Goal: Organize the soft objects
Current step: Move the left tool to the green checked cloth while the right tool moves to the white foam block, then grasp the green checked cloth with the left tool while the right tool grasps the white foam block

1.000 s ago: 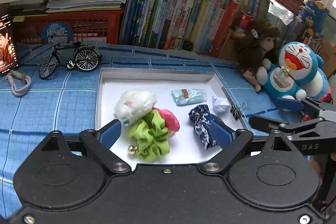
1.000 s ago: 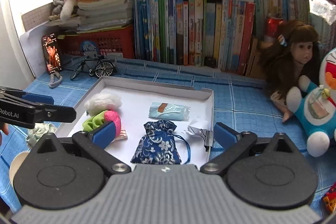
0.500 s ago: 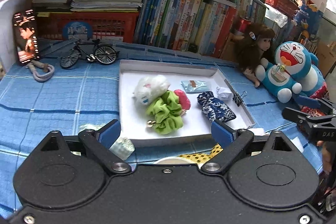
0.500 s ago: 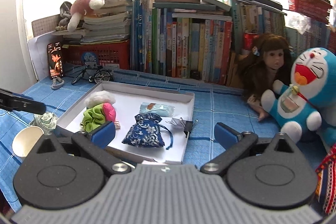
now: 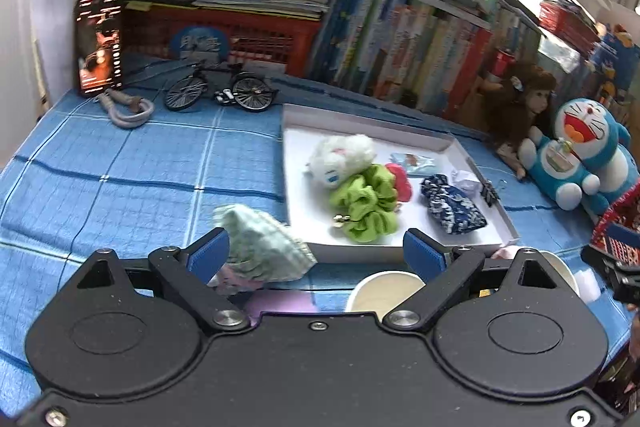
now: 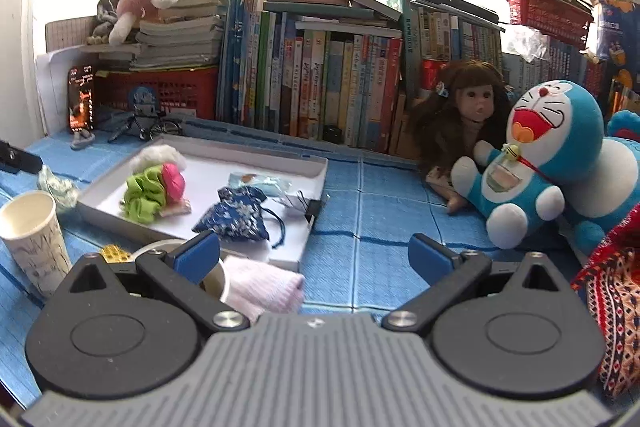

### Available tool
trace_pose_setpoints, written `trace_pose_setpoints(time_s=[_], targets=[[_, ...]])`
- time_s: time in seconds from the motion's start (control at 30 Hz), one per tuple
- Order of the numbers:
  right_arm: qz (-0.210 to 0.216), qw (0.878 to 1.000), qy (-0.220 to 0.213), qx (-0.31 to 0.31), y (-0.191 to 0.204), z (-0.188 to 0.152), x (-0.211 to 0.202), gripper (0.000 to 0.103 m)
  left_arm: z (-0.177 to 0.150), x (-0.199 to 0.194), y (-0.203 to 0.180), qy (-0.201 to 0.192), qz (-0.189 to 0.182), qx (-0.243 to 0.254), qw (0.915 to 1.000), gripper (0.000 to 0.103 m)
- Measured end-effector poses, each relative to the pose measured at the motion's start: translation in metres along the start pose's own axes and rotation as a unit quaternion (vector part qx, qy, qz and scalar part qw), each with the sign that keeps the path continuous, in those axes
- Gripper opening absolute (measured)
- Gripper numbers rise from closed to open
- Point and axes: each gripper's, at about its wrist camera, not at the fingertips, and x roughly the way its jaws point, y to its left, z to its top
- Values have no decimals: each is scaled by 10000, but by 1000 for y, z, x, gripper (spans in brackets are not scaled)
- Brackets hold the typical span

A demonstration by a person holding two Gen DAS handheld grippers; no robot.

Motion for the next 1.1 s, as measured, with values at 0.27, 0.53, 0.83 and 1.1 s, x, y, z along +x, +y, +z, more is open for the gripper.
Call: trace_pose_setpoints(time_s=[0.27, 0.53, 0.83, 1.1], targets=[[-159, 9998, 56, 132, -6, -20, 3, 103, -8, 1, 22, -46, 187, -272, 9994, 93], [-297, 9981, 307, 439, -18, -35, 14, 103, -10, 16, 51, 268, 145, -971, 9948, 93], [-378, 9963, 505, 591, -25, -45, 23, 103, -11, 38, 69, 577, 112, -1523, 9866, 93], [-405, 9953, 674, 566, -23, -53, 32, 103, -5, 61, 57, 662, 204, -1521, 9859, 93]])
